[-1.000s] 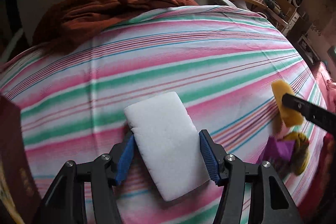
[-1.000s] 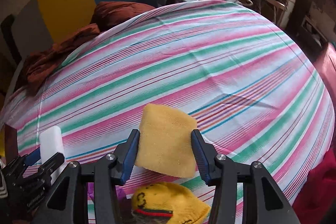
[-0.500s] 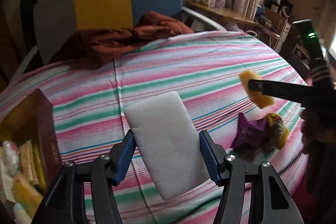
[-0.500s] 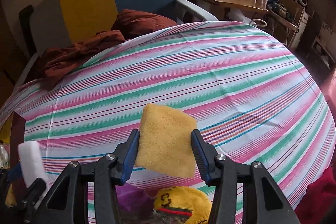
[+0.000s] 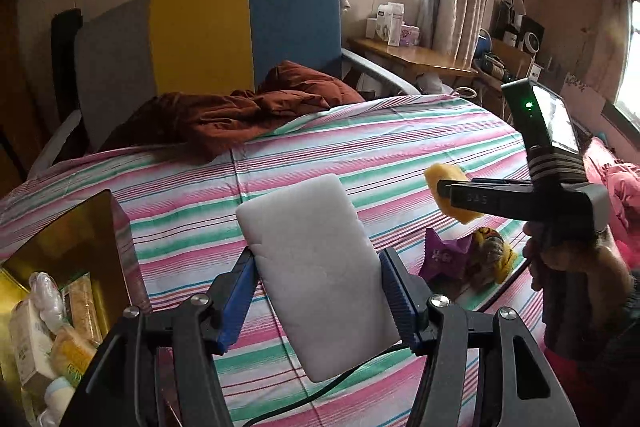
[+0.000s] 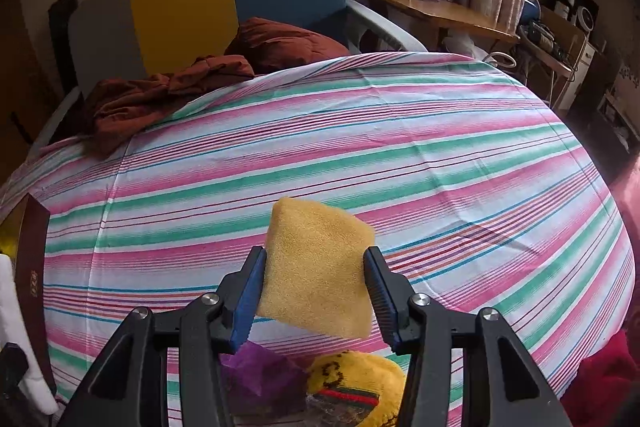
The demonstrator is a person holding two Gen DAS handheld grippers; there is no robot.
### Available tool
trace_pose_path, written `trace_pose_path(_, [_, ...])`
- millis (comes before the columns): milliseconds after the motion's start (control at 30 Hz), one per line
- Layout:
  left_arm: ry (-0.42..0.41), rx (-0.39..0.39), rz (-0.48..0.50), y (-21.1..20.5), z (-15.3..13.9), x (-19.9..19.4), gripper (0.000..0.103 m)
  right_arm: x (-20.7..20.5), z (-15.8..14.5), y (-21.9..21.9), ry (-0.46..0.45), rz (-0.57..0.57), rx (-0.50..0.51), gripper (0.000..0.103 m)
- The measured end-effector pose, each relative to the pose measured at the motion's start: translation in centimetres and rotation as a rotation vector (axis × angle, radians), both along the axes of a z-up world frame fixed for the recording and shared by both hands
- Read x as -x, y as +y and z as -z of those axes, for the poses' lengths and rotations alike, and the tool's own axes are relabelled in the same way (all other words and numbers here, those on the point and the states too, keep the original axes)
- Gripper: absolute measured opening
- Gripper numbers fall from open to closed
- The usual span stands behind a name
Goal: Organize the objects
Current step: 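Lift the white bar and yellow sponge and carry both toward the gold tray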
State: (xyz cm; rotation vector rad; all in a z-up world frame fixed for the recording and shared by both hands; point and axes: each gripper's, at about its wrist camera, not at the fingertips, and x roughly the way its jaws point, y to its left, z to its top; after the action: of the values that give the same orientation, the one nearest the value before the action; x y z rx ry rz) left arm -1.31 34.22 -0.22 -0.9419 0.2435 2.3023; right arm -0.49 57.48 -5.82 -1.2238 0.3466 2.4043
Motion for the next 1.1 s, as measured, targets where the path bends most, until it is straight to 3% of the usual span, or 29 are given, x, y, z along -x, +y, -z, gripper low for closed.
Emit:
trace_pose_path(633, [0.003, -0.004, 0.054, -0.2, -0.3, -1.8, 0.062, 0.6, -1.3, -4.4, 0.058, -0.182, -0.045, 0.050])
trace_pose_path(900, [0.003, -0.019, 0.068, -0.5, -0.8, -2.3, 0.062, 0.5, -1.6, -4.3, 0.073, -0.173, -0.035, 0.050])
trace_pose_path(1100, [0.001, -0.029, 0.069, -1.0, -1.0, -2.5, 0.062, -1.0, -2.8, -1.4, 0.148, -0.061, 0.032, 0.050])
